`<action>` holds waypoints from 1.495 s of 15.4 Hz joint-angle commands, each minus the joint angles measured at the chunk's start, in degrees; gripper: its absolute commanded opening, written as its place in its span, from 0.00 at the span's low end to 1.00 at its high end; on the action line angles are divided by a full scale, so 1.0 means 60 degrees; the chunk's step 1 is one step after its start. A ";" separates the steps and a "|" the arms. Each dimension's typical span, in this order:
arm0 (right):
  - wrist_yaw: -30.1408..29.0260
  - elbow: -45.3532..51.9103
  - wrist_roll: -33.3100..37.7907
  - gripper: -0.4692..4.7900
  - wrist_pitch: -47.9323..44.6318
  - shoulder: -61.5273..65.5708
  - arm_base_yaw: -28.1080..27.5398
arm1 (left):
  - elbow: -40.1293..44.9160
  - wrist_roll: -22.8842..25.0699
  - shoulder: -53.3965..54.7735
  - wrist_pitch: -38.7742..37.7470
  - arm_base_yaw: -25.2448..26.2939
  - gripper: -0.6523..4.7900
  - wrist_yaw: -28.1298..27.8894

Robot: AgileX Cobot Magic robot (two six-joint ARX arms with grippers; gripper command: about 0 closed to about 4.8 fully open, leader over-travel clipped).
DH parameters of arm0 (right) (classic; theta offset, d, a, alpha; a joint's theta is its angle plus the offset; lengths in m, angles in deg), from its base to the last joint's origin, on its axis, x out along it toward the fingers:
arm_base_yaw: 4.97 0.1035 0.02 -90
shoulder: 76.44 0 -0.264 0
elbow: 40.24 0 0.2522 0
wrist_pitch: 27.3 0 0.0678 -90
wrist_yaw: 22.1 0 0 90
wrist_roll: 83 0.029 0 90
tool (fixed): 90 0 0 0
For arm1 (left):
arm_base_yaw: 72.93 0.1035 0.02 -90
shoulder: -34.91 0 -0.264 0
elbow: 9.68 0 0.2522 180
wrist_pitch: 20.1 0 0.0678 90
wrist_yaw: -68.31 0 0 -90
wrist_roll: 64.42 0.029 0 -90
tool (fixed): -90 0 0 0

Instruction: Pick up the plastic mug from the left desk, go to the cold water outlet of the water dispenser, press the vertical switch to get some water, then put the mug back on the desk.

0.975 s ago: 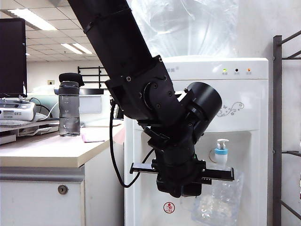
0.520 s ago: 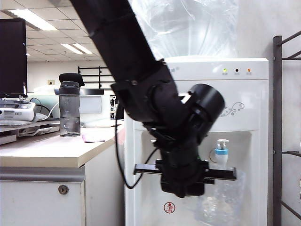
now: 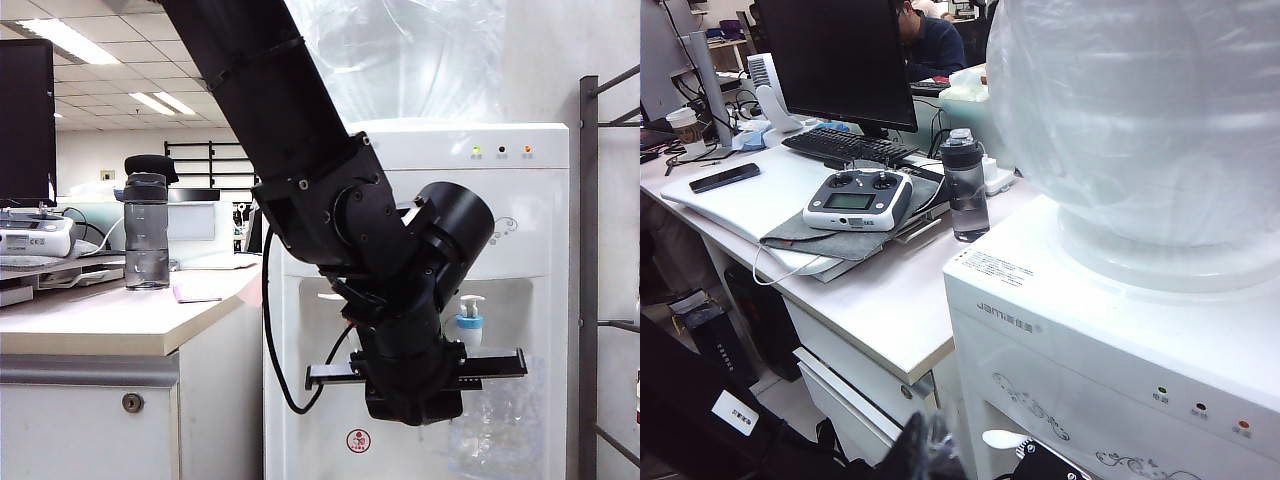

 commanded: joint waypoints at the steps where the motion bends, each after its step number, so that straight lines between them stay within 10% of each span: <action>1: -0.0011 -0.0033 -0.0025 0.09 -0.0164 -0.0011 0.0004 | -0.0055 -0.1472 -0.0040 -0.0084 0.0138 0.11 -0.0605; 13: -0.0007 -0.0033 -0.0025 0.09 -0.0168 -0.0011 0.0004 | -0.0164 -0.1876 -0.0044 -0.1118 0.0259 0.11 -0.0561; 23: -0.0007 -0.0033 -0.0022 0.09 -0.0244 -0.0047 0.0004 | -0.0557 -0.1548 0.0066 0.0397 0.0255 0.11 -0.0787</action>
